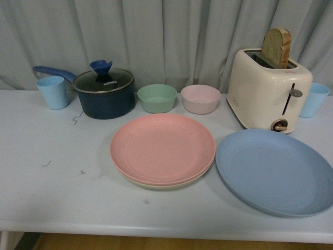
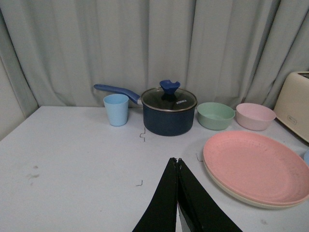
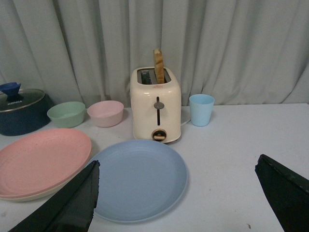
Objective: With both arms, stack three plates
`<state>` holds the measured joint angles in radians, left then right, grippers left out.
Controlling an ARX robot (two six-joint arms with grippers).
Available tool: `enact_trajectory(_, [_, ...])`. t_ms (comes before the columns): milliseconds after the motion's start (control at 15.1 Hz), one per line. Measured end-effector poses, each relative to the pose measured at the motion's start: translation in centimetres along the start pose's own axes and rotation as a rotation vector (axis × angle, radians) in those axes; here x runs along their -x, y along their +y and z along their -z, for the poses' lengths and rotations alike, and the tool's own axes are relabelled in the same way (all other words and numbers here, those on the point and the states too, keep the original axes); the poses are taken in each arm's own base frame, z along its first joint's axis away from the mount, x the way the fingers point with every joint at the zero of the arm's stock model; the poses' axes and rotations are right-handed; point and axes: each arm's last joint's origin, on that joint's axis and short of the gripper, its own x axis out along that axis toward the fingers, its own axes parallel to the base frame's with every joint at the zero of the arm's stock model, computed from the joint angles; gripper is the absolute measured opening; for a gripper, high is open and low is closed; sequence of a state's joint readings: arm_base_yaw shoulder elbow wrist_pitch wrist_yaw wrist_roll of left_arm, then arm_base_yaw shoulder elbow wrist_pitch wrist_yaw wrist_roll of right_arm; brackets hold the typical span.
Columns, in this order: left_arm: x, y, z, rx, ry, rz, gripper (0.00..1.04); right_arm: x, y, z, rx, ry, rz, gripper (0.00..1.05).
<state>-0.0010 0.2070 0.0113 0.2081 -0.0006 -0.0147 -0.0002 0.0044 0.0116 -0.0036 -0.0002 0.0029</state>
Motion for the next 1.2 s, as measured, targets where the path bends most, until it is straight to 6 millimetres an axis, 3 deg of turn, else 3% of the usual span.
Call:
enact_trajectory(266, [1.0, 0.0, 0.7, 0.000, 0.058, 0.003, 0.02, 0.0, 0.0, 0.0, 0.000, 0.000, 0.000, 0.98])
enact_trajectory(332, [1.3, 0.0, 0.1, 0.000, -0.008, 0.002, 0.02, 0.0, 0.0, 0.0, 0.000, 0.000, 0.000, 0.98])
enact_trajectory(531, [1.3, 0.0, 0.3, 0.000, 0.009, 0.000, 0.02, 0.0, 0.0, 0.0, 0.000, 0.001, 0.000, 0.98])
enact_trajectory(664, [1.3, 0.0, 0.3, 0.000, 0.012, 0.000, 0.25, 0.0, 0.0, 0.0, 0.000, -0.001, 0.000, 0.98])
enact_trajectory(731, [1.3, 0.0, 0.4, 0.000, 0.013, 0.000, 0.46, 0.0, 0.0, 0.0, 0.000, 0.000, 0.000, 0.98])
enact_trajectory(797, [1.3, 0.0, 0.4, 0.000, 0.013, 0.000, 0.59, 0.0, 0.0, 0.0, -0.002, -0.002, -0.005, 0.98])
enact_trajectory(863, [1.3, 0.0, 0.4, 0.000, 0.013, 0.000, 0.72, -0.6, -0.4, -0.9, -0.047, -0.065, -0.159, 0.98])
enact_trajectory(996, [1.3, 0.0, 0.4, -0.001, 0.013, -0.001, 0.95, -2.9, -1.8, -0.8, -0.181, -0.007, -0.356, 0.98])
enact_trajectory(1063, [1.3, 0.0, 0.4, -0.002, 0.013, 0.000, 0.99, -4.8, -2.3, -1.2, -0.206, -0.009, -0.379, 0.98])
enact_trajectory(1196, [1.3, 0.0, 0.4, -0.002, 0.013, 0.000, 0.98, -10.3, -4.9, -2.3, -0.221, -0.062, -0.186, 0.98])
